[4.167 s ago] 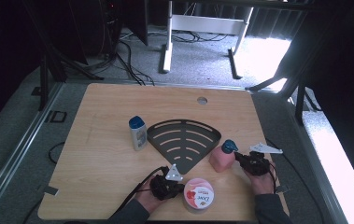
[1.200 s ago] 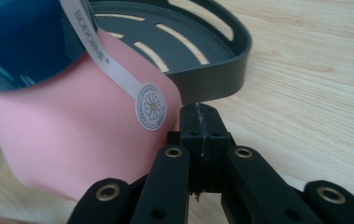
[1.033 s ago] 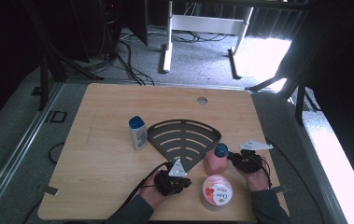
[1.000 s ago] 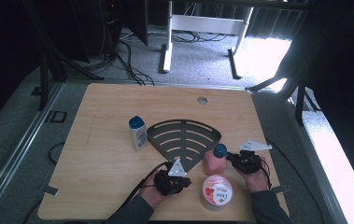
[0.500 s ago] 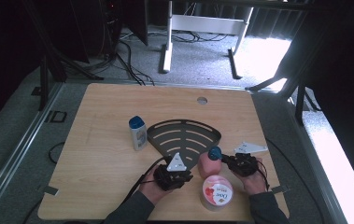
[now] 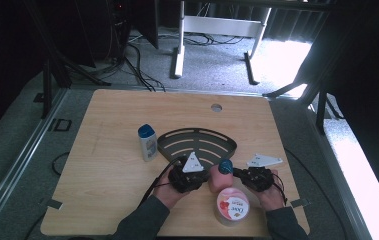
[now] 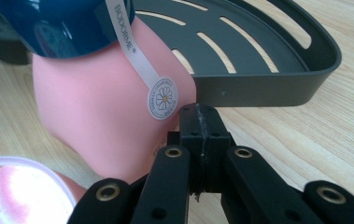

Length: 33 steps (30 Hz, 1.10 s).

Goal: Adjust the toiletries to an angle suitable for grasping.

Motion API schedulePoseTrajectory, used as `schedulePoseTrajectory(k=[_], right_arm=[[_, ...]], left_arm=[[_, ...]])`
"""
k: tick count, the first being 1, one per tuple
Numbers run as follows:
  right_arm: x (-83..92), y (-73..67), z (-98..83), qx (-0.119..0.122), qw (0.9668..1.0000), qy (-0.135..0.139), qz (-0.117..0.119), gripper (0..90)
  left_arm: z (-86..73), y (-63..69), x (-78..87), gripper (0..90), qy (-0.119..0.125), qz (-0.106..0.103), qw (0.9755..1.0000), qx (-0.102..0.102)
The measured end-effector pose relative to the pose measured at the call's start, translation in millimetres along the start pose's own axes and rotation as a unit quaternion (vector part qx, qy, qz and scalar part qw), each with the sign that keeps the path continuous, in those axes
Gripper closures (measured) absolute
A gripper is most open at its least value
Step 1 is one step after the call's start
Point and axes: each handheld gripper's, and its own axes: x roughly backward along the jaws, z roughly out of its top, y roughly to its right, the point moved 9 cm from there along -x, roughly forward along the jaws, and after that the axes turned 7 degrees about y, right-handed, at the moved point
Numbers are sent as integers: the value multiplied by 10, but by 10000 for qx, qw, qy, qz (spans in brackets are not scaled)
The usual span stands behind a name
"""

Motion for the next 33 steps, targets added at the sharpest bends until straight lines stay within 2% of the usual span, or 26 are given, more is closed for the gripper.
schedulePoseTrajectory(k=[7,11,21,33], right_arm=[[7,-53,5,107,9999,-49,81,900],[5,-84,11,197,9997,-96,121,900],[22,-161,10,347,9988,-231,252,900],[9,-296,45,628,9966,-349,408,900]], left_arm=[[-26,-134,-148,871,-163,150,9997,104],[-41,-210,-217,894,-219,217,9993,235],[-66,-194,-169,899,-301,167,9991,238],[-151,-146,-5,898,-401,201,9989,161]])
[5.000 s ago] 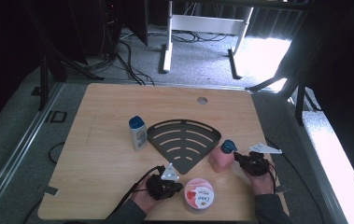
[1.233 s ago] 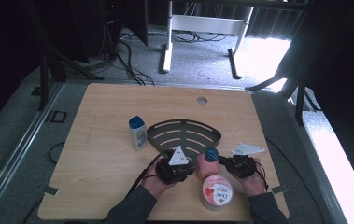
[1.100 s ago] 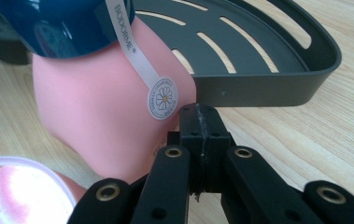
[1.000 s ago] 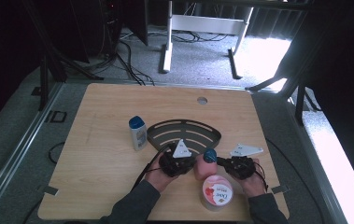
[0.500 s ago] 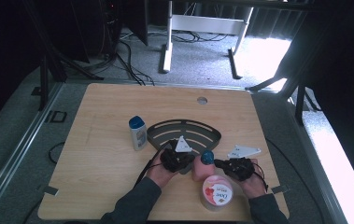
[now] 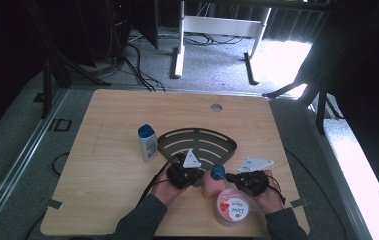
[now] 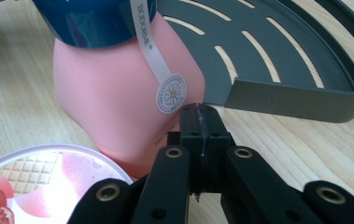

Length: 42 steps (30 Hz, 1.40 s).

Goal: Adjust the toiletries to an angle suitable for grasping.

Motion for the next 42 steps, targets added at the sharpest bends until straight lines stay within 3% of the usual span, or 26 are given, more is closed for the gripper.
schedulePoseTrajectory(k=[25,37,42], right_arm=[[-62,-338,83,299,9990,-98,308,900],[-41,-512,165,459,9974,44,554,900],[-57,-618,210,629,9959,9,655,900]], left_arm=[[-198,77,338,897,-151,38,9998,-96],[-263,185,584,897,-56,-20,9999,-129],[-274,252,700,897,38,8,9999,-146]])
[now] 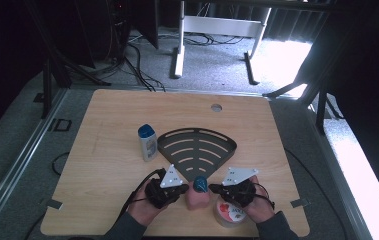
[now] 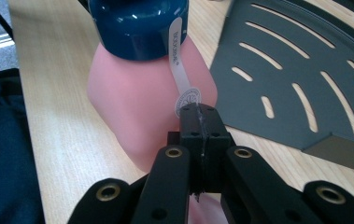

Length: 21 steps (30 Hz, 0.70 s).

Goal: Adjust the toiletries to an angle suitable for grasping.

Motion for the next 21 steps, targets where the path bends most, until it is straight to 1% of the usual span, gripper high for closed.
schedulePoseTrajectory(k=[2,4,8,12,15,19,21], right_arm=[[-14,-24,12,58,10000,-7,26,900],[-28,-45,23,77,10000,-7,54,900],[-51,-71,40,119,9999,-13,87,900],[-71,-88,58,147,9998,-22,90,900],[-100,-105,77,164,9998,-7,118,900],[-141,-134,111,254,9996,-27,132,900],[-158,-143,123,259,9996,-9,149,900]], left_arm=[[-24,47,53,897,12,-13,10000,-7],[-51,116,93,897,24,-82,10000,-5],[-67,221,124,897,28,-167,9998,-74],[-32,270,131,897,100,-241,9996,-77],[22,322,122,897,234,-272,9993,-113],[56,371,98,898,262,-314,9990,-157],[62,376,93,898,285,-329,9990,-129]])
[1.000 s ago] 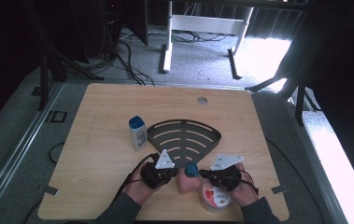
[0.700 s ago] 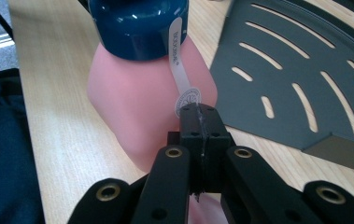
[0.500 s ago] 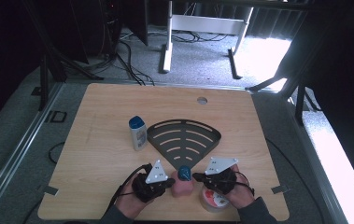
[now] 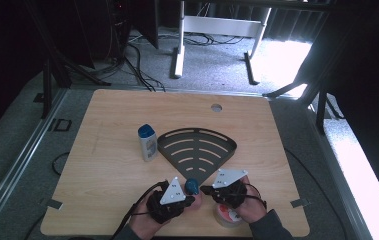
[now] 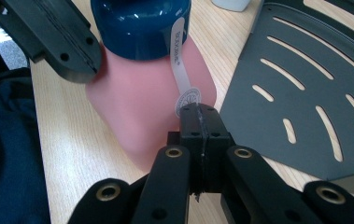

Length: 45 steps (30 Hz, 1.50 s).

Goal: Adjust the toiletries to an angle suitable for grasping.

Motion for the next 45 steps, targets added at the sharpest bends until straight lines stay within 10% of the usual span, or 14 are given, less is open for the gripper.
schedulePoseTrajectory(k=[12,32,45], right_arm=[[-122,-106,68,159,9997,-7,196,900],[195,221,-73,-241,9990,143,-336,900],[249,275,-124,-323,9985,130,-417,900]], left_arm=[[-6,-30,-5,899,123,100,9999,51],[-52,-297,96,899,132,476,9984,274],[-370,-269,108,899,-382,482,9978,230]])
